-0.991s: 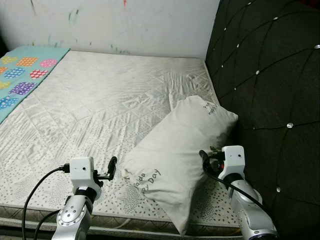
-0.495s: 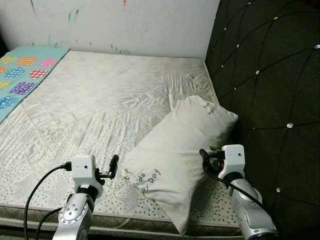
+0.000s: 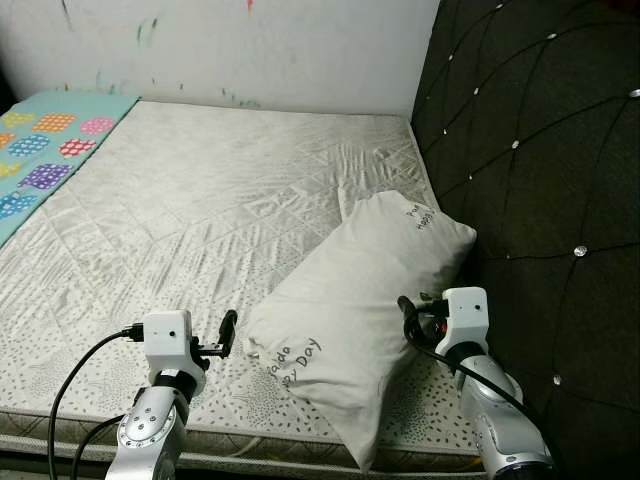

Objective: Clean up the room

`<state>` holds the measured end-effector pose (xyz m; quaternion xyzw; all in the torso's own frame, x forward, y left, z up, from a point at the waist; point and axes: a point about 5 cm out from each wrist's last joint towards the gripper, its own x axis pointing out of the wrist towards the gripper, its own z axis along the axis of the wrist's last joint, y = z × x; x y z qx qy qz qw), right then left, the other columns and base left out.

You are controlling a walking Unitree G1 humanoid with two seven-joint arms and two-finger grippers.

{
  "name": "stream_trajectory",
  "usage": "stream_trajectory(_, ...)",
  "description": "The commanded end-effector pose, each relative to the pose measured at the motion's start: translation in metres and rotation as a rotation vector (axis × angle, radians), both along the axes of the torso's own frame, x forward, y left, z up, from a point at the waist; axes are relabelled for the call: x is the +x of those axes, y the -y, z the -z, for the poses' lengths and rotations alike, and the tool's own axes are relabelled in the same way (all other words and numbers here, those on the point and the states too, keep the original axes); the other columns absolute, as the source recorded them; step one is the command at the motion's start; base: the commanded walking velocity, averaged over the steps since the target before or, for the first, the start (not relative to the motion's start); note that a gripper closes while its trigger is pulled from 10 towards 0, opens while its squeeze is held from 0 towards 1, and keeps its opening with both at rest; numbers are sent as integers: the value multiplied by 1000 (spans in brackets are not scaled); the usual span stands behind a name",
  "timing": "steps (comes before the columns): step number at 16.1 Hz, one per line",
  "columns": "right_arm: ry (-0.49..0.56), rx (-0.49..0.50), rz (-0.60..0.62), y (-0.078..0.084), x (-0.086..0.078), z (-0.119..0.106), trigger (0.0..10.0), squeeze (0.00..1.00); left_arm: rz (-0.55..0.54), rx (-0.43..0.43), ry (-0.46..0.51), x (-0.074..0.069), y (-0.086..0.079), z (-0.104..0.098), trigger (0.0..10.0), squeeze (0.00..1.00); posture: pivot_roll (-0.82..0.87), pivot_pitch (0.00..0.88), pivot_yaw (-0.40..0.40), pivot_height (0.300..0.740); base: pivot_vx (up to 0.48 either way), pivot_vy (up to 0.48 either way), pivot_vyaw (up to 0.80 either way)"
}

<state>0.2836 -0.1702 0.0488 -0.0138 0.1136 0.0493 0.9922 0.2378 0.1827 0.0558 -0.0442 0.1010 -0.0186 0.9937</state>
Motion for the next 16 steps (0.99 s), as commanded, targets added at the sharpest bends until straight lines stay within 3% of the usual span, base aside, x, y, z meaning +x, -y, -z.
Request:
stream_trajectory(1, 6, -5, -4, 0, 1, -1, 10000, 0, 1, 6, -3, 2, 2, 0, 10000, 0, -84, 0, -29, 740, 0, 0, 0)
stream_trajectory(16, 19, 2, -8, -2, 2, -3, 10000, 0, 4, 9, -4, 3, 3, 0, 10000, 0, -86, 0, -28, 740, 0, 0, 0)
